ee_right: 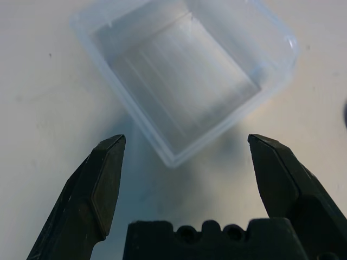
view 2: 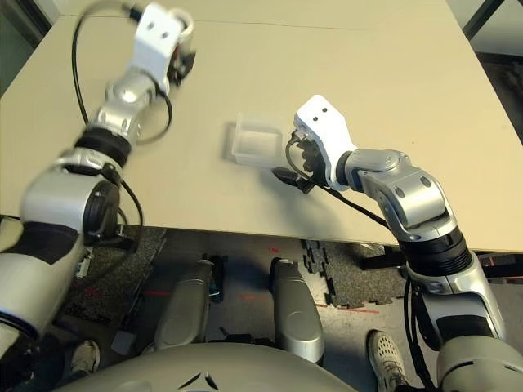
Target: Pour the medicine from the bottle into the box.
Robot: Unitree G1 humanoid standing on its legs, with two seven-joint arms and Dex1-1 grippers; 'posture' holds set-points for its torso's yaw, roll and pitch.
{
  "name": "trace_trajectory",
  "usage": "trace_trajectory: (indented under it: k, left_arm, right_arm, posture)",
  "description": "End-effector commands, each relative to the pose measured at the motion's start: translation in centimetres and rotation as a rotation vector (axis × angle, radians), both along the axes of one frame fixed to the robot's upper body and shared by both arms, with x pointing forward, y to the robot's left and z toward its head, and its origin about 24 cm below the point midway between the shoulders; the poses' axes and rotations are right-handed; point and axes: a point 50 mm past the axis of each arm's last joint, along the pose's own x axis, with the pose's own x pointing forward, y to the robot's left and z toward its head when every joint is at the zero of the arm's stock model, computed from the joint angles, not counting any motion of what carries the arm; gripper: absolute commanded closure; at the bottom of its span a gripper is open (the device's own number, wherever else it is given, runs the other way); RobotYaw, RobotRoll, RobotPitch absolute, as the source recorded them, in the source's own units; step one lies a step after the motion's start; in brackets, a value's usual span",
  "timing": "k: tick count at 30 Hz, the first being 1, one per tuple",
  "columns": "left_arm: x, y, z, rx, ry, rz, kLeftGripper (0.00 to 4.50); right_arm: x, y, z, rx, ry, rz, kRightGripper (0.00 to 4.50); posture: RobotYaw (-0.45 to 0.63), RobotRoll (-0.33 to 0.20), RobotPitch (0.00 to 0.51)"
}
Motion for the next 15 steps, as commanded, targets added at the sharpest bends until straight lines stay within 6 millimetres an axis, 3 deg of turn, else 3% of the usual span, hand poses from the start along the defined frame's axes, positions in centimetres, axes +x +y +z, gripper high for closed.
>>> trace_trajectory:
  k: [1, 6, 15]
  left_arm:
    - [-0.5, -1.7, -6.4, 0.461, -0.080, -0.138, 1.78]
    - [-0.3, -0.8, -8.9, 0.687, -0.137, -0.196, 1.78]
    - [0.1, -1.5, -7.2, 0.638, -0.212, -0.172, 1.78]
  right_arm:
    - [0.2, 0.0, 0.0, 0.007, -0.004, -0.007, 0.00]
    - [0.3, 0.3, 0.1, 0.028, -0.021, -0.022, 0.00]
    - [0.3, 0.2, 0.1, 0.034, -0.029, -0.035, 0.00]
  posture:
    - [-0.06, 0.000, 0.178]
    - [-0.09, 0.000, 0.180]
    - [-0.09, 0.000, 0.177]
